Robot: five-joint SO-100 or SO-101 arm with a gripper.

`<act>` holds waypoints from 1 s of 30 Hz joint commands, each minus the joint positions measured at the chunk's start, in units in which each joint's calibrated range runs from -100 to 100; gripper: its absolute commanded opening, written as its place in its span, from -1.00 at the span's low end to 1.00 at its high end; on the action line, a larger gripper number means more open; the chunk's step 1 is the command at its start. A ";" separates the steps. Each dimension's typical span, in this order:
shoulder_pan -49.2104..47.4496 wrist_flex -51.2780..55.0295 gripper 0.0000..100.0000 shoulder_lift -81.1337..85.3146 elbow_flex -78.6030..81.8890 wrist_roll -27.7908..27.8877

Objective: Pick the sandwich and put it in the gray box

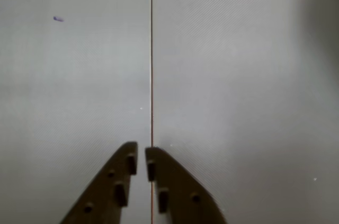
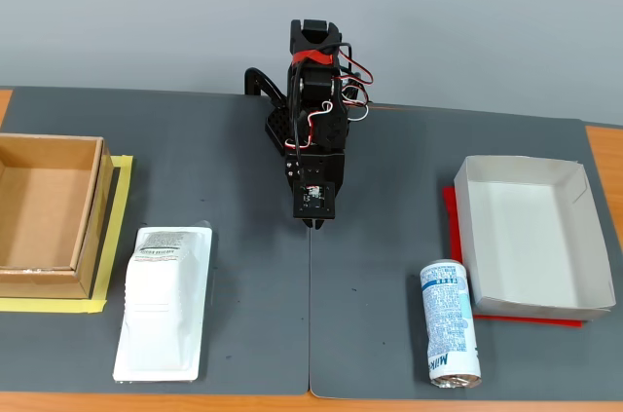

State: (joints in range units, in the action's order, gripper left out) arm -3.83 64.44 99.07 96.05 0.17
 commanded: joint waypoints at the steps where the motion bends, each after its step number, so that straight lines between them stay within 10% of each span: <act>1: 0.44 -0.73 -0.97 0.26 -0.30 0.22; 30: -0.23 -0.73 -0.96 0.26 -0.30 0.17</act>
State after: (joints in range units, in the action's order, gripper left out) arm -3.91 64.44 99.07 96.05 0.17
